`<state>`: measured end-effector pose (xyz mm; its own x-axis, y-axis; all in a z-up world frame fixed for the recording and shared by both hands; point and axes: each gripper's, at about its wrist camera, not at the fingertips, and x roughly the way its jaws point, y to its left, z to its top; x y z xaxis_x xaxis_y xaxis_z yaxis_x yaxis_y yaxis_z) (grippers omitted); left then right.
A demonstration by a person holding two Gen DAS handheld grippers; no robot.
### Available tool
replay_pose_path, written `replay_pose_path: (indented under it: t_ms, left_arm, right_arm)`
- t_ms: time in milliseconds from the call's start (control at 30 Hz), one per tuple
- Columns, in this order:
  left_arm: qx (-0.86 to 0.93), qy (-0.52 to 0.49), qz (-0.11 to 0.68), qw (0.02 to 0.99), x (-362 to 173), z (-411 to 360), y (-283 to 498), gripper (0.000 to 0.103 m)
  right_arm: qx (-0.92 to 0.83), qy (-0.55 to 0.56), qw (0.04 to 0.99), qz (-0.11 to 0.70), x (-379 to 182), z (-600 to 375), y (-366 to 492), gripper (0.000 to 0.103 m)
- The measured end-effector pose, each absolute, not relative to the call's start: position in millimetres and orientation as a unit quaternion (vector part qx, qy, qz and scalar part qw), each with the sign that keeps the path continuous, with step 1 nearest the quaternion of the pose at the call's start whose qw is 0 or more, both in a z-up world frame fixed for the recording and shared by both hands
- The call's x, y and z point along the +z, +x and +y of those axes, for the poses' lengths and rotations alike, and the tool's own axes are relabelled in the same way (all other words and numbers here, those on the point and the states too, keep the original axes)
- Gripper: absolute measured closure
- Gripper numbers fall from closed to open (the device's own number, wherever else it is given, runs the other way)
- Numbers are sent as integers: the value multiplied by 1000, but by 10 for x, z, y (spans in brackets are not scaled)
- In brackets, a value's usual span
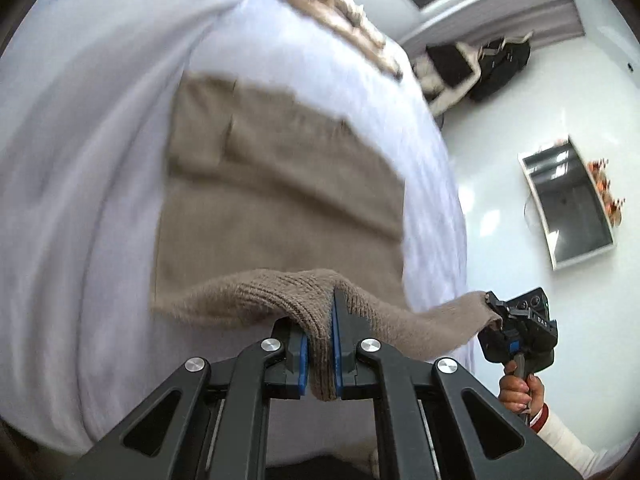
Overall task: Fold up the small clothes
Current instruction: 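Grasp the hem with the left gripper and fold it up toward the collar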
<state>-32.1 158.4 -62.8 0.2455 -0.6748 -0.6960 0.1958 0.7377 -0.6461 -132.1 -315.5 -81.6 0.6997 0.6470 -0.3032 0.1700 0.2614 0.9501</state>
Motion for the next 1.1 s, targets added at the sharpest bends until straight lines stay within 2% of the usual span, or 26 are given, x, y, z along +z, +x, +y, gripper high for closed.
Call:
replay_pose_path:
  t_ms: [167, 267, 367, 500, 600, 667, 700, 733, 767, 800, 833, 867, 900, 933, 1000, 1033, 1100]
  left_arm:
    - [-273, -213, 506, 790, -242, 1380, 465, 93]
    - [-257, -191, 501, 804, -263, 1090, 907, 93]
    - [-228, -175, 517, 806, -501, 904, 1367, 93]
    - [-172, -171, 565, 789, -1141, 703, 1871, 93]
    - [-126, -139, 578, 794, -1416, 588, 2060, 93]
    - [-97, -124, 589, 793, -1549, 547, 2133, 80]
    - [-78, -112, 590, 796, -1596, 531, 2170, 60]
    - [-70, -108, 586, 800, -1620, 530, 2192, 47]
    - [-65, -106, 577, 807, -1606, 531, 2207, 45]
    - [-61, -101, 574, 811, -1594, 522, 2222, 38]
    - [-57, -95, 569, 815, -1551, 525, 2224, 22]
    - [-48, -83, 561, 822, -1490, 529, 2221, 12]
    - [-39, -67, 550, 832, -1405, 544, 2203, 6]
    - [-37, -54, 541, 839, -1317, 559, 2182, 6]
    - [-40, -42, 534, 843, -1162, 620, 2153, 6]
    - [-47, -42, 537, 841, -1122, 645, 2132, 6]
    - [-67, -50, 547, 833, -1089, 701, 2103, 6]
  right_arm:
    - [208, 571, 729, 317, -405, -3447, -484, 96]
    - [217, 554, 736, 324, -300, -3612, 116, 96]
    - [212, 559, 728, 336, -431, -3731, 584, 96]
    - [172, 561, 714, 382, -897, -3930, 1129, 96]
    - [135, 571, 700, 408, -1314, -4002, 1426, 96]
    - [117, 591, 688, 404, -1548, -4065, 1547, 96]
    - [112, 597, 685, 402, -1609, -4079, 1593, 96]
    - [107, 603, 682, 401, -1675, -4129, 1612, 96]
    - [101, 608, 679, 400, -1741, -4158, 1654, 96]
    - [98, 610, 677, 400, -1763, -4184, 1668, 96]
    - [93, 609, 678, 401, -1773, -4211, 1690, 95]
    - [89, 608, 680, 401, -1770, -4242, 1716, 92]
    - [81, 603, 685, 401, -1741, -4262, 1737, 92]
    - [73, 597, 691, 402, -1695, -4284, 1800, 87]
    - [63, 580, 703, 407, -1566, -4336, 1817, 54]
    - [63, 573, 710, 405, -1489, -4352, 1823, 30]
    - [70, 555, 729, 395, -1329, -4363, 1829, 29]
